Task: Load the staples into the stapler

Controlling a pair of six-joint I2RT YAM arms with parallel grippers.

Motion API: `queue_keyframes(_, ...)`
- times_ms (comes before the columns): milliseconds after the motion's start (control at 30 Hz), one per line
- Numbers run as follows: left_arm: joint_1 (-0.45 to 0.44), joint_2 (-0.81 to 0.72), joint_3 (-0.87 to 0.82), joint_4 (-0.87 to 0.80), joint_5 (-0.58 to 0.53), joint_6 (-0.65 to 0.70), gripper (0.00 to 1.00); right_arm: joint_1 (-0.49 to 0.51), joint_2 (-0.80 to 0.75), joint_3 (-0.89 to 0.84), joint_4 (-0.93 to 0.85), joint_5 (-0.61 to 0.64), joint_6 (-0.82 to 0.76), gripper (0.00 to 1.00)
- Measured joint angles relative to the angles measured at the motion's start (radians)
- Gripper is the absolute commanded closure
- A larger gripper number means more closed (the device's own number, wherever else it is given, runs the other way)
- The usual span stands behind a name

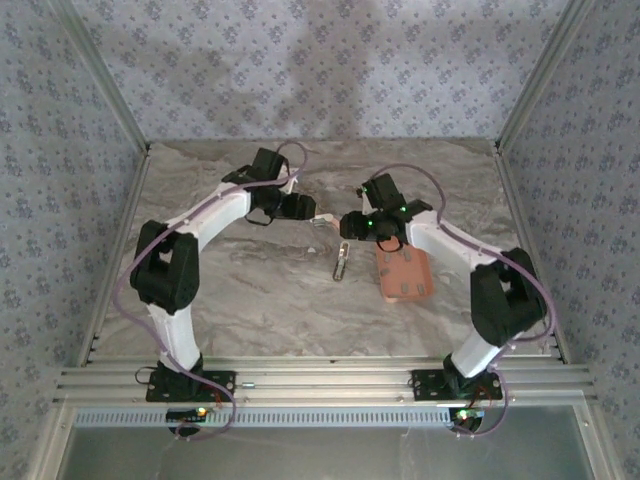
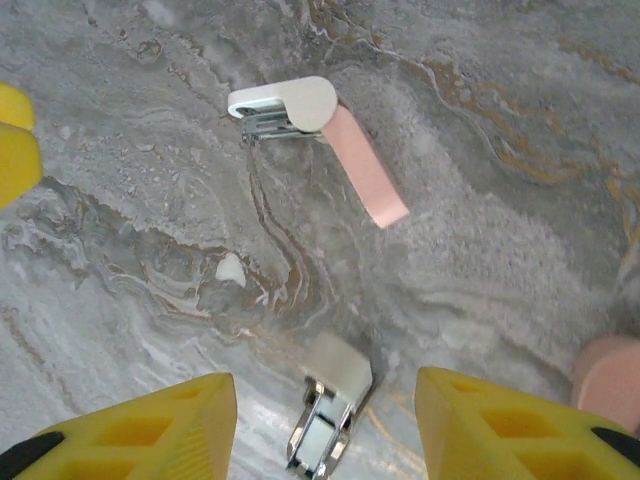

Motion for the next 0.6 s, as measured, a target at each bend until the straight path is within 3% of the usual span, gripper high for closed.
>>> queue_keyframes(367, 0.123, 0.058, 0.004, -0.032, 0.019, 0.027, 0.37, -0.021, 0.328, 0.296, -0.146, -0.005, -0.296, 0.51)
queue_keyframes(600, 0.139, 0.058, -0.051, -0.013, 0.026, 0.019, 0.37, -0.021, 0.441, 0.397, -0.206, 0.019, -0.39, 0.53)
